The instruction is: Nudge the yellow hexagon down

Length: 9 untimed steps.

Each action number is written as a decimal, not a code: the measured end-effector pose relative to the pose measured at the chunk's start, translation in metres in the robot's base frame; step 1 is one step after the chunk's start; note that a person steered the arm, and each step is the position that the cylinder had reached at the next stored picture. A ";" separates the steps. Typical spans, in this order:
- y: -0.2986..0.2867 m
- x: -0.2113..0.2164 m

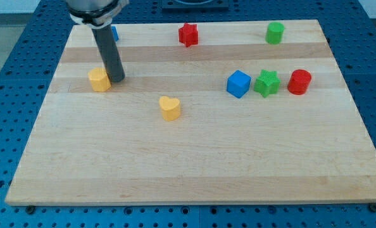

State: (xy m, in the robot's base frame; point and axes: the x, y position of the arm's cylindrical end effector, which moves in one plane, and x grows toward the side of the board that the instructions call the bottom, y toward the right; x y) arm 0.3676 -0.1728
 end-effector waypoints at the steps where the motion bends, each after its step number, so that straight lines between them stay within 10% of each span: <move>1: -0.007 0.000; 9: -0.041 -0.009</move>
State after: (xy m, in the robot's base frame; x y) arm 0.3588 -0.2136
